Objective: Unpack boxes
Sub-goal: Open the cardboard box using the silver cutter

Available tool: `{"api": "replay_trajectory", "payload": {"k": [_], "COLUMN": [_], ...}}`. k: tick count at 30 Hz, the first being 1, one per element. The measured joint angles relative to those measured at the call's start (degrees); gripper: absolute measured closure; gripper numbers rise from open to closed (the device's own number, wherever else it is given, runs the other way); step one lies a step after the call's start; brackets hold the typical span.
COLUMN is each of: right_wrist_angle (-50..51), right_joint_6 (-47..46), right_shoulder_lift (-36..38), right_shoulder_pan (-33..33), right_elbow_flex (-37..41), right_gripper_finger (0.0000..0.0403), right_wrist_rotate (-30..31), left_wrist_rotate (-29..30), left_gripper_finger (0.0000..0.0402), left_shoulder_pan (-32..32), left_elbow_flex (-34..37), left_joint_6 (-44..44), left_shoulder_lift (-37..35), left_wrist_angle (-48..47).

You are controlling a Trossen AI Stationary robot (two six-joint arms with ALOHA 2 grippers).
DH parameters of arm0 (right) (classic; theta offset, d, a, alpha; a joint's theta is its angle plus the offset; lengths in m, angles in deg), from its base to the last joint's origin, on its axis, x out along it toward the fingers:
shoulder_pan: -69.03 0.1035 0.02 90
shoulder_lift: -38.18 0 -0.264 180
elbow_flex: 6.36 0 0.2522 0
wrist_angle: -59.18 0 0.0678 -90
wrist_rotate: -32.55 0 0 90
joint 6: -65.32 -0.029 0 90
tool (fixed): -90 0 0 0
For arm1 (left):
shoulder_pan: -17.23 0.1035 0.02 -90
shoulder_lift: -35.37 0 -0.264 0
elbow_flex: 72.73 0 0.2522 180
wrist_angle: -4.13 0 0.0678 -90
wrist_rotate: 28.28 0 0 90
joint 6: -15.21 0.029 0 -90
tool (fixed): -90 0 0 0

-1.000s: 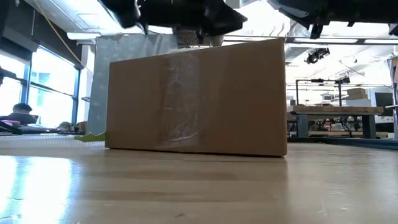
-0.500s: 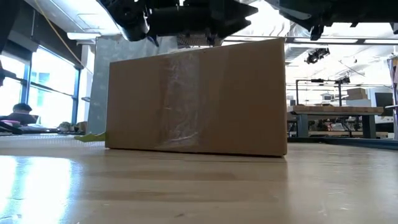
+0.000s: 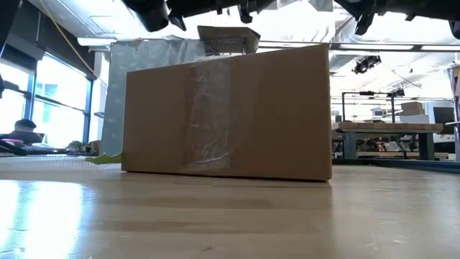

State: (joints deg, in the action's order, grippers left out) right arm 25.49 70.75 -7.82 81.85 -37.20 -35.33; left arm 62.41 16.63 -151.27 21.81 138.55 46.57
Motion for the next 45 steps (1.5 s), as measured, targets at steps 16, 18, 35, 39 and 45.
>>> {"api": "replay_trajectory", "payload": {"k": [16, 18, 35, 39, 45], "right_wrist_angle": [-6.98, -6.94, -6.94, -6.84, -7.52], "right_joint_6": [1.12, 1.16, 1.51, 1.78, 2.56], "right_shoulder_lift": [-6.08, -6.08, -6.91, -7.63, -10.33], "right_shoulder_pan": [0.00, 0.00, -0.02, -0.01, -0.02], "right_elbow_flex": [0.00, 0.00, 0.00, 0.00, 0.00], "right_gripper_finger": [0.0297, 0.0297, 0.0297, 0.0297, 0.0297], "right_wrist_rotate": [1.32, 1.97, 1.62, -2.17, -0.88], "left_wrist_rotate": [0.00, -0.02, 3.30, 1.95, -3.05], "left_gripper_finger": [0.0172, 0.0172, 0.0172, 0.0168, 0.0159], "left_shoulder_pan": [-0.56, -0.57, -0.37, 0.20, 0.17], "left_elbow_flex": [-0.10, -0.10, -0.10, -0.10, -1.41], "left_joint_6": [3.15, 3.15, 0.34, -1.58, -3.65], "left_shoulder_lift": [0.00, 0.00, -0.02, 0.00, 0.00], "left_wrist_angle": [-3.53, -3.34, -2.94, -0.26, 2.04]}}
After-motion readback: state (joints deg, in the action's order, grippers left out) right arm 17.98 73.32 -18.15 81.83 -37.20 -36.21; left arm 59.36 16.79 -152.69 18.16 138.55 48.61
